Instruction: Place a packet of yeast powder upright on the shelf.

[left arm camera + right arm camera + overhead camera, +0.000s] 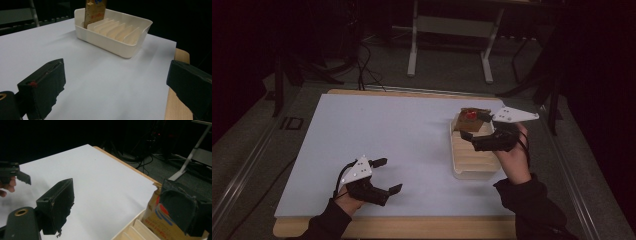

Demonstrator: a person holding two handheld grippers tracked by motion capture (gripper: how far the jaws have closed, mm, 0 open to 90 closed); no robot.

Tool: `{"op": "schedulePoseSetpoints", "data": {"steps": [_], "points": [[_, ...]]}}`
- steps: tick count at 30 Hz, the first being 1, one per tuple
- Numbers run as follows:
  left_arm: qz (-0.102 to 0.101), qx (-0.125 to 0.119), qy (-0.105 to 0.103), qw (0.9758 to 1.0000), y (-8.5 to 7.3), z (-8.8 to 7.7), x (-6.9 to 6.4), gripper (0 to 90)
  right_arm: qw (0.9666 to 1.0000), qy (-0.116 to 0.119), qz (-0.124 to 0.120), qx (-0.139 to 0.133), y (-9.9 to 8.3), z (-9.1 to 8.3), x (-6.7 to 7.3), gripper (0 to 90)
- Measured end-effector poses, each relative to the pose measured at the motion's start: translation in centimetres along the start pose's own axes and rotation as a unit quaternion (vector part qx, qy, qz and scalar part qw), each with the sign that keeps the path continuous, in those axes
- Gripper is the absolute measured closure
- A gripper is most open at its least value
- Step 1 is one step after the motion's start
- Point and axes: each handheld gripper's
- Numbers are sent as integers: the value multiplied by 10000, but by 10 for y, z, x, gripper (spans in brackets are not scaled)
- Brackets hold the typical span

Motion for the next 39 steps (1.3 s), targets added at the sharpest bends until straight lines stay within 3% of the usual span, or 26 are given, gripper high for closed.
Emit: {"op": "schedulePoseSetpoints", "data": {"steps": [6, 22, 29, 39], "points": [[-83, 47, -48, 9999, 0, 0, 0, 21, 9997, 219, 99, -42, -10, -3, 12, 136], [-153, 129, -36, 9998, 2, -2, 0, 7, 9989, 462, 27, -86, -39, -11, 58, 134], [-146, 127, -75, 9998, 2, -2, 0, 7, 9986, 534, -16, 64, -56, -9, 69, 135], [-166, 109, -96, 9998, 2, -3, -1, 7, 9968, 793, -51, 69, -75, -14, 83, 135]]}}
Point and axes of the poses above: each handheld gripper's, and its own axes: z roughly forward along the jaws, y roughly out of its top, x roughly to its left, and after that the axes turned 2 degrees about y, right-handed
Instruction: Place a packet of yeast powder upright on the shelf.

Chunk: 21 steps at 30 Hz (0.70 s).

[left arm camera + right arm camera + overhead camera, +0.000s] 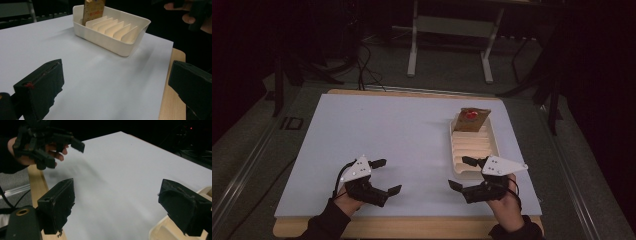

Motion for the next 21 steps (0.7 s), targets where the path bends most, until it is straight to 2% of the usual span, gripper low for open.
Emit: {"op": "schedulePoseSetpoints", "data": {"steps": [6, 21], "points": [[16, 10, -29, 10000, 0, 0, -1, 8, 9999, 128, 19, 59, -13, -3, 7, 135], [15, -4, -36, 10000, 0, 0, -1, 8, 9998, 114, -81, 150, -32, -11, 14, 135]]}}
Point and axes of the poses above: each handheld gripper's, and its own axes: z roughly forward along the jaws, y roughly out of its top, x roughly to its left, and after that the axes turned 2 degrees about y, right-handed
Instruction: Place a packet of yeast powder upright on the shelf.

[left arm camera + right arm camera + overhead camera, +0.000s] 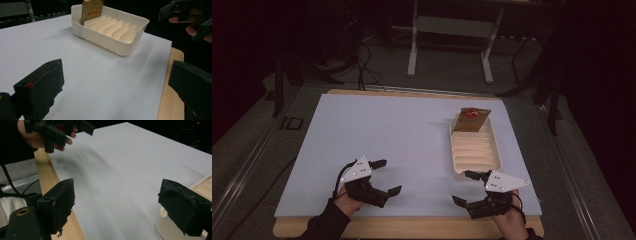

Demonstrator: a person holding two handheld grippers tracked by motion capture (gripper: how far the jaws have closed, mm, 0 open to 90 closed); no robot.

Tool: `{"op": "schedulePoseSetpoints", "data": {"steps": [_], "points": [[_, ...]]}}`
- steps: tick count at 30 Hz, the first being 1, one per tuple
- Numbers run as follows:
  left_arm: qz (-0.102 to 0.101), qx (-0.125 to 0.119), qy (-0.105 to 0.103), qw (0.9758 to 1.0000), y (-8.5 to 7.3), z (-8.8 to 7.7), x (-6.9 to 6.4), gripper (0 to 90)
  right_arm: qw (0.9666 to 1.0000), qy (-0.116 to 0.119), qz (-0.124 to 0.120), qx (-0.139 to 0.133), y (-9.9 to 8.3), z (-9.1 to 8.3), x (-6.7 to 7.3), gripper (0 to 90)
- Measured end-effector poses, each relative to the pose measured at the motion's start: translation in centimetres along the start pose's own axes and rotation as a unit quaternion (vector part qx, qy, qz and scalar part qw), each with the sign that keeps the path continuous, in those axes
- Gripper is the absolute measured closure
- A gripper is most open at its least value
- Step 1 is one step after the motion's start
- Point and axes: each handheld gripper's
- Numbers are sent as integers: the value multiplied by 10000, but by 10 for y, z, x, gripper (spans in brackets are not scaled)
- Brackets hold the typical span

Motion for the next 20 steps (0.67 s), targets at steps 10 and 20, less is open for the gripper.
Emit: {"op": "schedulePoseSetpoints", "data": {"steps": [10, 20], "points": [[29, 27, -4, 10000, -1, 2, 0, 8, 9999, -38, -109, 117, -8, 2, -5, 136], [25, 50, -30, 10000, -2, 2, -1, 8, 9999, 43, -45, 119, -10, 3, -6, 136]]}}
Point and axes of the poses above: each handheld gripper's, and its own axes: z roughly forward along the jaws, y roughly out of its top, x roughly to its left, and after that the axes turned 2 degrees about y, right-handed
